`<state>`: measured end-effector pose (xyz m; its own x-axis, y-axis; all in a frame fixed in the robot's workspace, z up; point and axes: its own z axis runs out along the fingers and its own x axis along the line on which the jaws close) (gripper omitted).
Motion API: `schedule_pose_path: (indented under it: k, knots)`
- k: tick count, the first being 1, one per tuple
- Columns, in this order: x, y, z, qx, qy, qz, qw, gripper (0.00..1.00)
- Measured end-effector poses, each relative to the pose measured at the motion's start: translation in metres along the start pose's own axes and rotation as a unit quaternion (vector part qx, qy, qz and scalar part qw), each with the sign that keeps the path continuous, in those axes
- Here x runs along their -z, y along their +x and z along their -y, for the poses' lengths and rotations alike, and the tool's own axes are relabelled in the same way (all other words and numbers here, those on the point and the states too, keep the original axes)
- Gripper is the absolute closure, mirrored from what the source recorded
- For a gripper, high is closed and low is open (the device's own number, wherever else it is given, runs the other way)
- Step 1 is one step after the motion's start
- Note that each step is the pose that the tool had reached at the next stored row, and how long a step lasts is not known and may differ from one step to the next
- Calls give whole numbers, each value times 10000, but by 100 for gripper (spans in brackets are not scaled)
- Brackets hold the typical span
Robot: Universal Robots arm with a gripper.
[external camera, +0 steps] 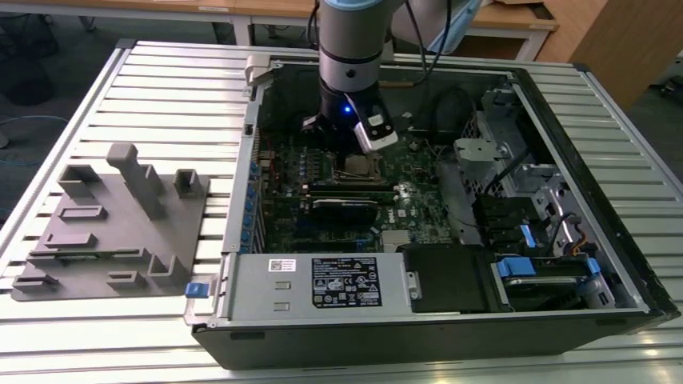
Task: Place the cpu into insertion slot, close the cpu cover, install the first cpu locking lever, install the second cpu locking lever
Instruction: 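Close the cpu cover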
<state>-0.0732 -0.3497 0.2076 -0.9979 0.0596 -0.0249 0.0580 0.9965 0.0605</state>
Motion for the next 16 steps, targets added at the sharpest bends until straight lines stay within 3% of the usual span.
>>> schedule_pose_path:
  k: [16]
  knots:
    - [-59,51,-29,148,1,-9,9999,89]
